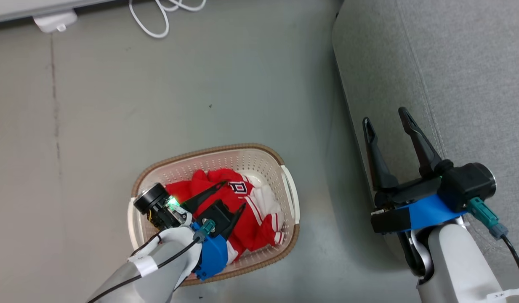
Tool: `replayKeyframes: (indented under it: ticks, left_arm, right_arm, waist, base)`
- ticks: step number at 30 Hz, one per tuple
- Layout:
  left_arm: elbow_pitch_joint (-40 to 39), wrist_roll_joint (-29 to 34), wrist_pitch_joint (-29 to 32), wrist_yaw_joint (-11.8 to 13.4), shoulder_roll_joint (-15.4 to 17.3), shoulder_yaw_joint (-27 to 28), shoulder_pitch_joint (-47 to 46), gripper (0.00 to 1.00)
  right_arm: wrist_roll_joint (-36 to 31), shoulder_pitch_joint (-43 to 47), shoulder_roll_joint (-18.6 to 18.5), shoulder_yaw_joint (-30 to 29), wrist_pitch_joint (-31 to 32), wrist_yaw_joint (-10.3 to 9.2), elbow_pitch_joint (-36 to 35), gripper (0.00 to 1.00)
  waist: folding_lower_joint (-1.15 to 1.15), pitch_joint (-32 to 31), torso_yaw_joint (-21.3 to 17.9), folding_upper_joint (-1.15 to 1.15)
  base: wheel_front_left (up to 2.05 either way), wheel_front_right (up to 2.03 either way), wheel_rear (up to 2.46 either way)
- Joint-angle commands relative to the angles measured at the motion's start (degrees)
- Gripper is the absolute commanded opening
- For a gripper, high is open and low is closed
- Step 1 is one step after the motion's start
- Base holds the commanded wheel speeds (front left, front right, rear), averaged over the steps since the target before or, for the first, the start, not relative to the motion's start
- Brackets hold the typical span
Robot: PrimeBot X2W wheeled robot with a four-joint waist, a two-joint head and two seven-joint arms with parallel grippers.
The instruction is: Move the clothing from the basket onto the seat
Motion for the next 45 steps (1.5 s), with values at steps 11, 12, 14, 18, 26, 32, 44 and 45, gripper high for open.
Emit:
replayKeyframes:
  ticks: [11,12,14,18,26,32,44,45]
  left_arm:
    - [12.5,-11.2,1.2,0.0,1.3,-21.0,-10.3,1.00]
    - [13.0,-11.7,2.0,0.0,1.5,-22.0,-10.8,1.00]
    - [13.6,-12.6,3.8,0.0,1.9,-23.2,-11.6,1.00]
    - [13.8,-12.7,8.0,0.0,2.9,-23.9,-12.9,1.00]
    - [12.3,-8.8,15.7,0.0,4.7,-24.0,-12.8,1.00]
    - [10.3,-8.6,21.9,0.0,6.4,-24.0,-13.3,1.00]
    - [8.3,-12.3,28.0,0.0,10.3,-24.0,-16.3,1.00]
    - [8.2,-12.9,28.6,0.0,10.5,-24.0,-16.4,1.00]
  right_arm:
    - [-1.2,-5.8,-0.2,1.8,-0.2,0.13,-2.6,1.00]
    - [-1.3,-6.2,-0.2,1.9,-0.2,0.13,-2.8,1.00]
    - [-1.3,-6.9,-0.2,2.0,-0.2,0.12,-3.2,1.00]
    - [-1.1,-8.1,-0.2,2.4,-0.2,0.12,-3.8,1.00]
    - [-0.6,-9.4,-0.2,2.6,-0.2,0.12,-4.8,1.00]
    - [-0.4,-10.5,-0.2,2.8,-0.2,0.12,-5.6,1.00]
    - [-0.5,-10.9,-0.2,2.2,-0.2,0.08,-7.5,1.00]
    - [-0.5,-10.9,-0.2,2.0,-0.2,0.08,-7.8,1.00]
  waist:
    - [-0.01,11.5,-2.9,0.00]
    - [-0.01,12.3,-3.1,0.00]
    - [-0.01,13.8,-3.4,0.00]
    - [-0.01,16.7,-4.1,0.00]
    - [-0.01,21.1,-5.2,0.00]
    - [-0.01,23.7,-5.9,0.00]
    - [-0.01,28.8,-7.2,0.00]
    - [-0.01,29.2,-7.3,0.00]
  base:
    - [0.00,0.00,0.00]
    - [0.00,0.00,0.00]
    - [0.00,0.00,0.00]
    - [0.00,0.00,0.00]
    - [0.00,0.00,0.00]
    - [0.00,0.00,0.00]
    - [0.00,0.00,0.00]
    - [0.00,0.00,0.00]
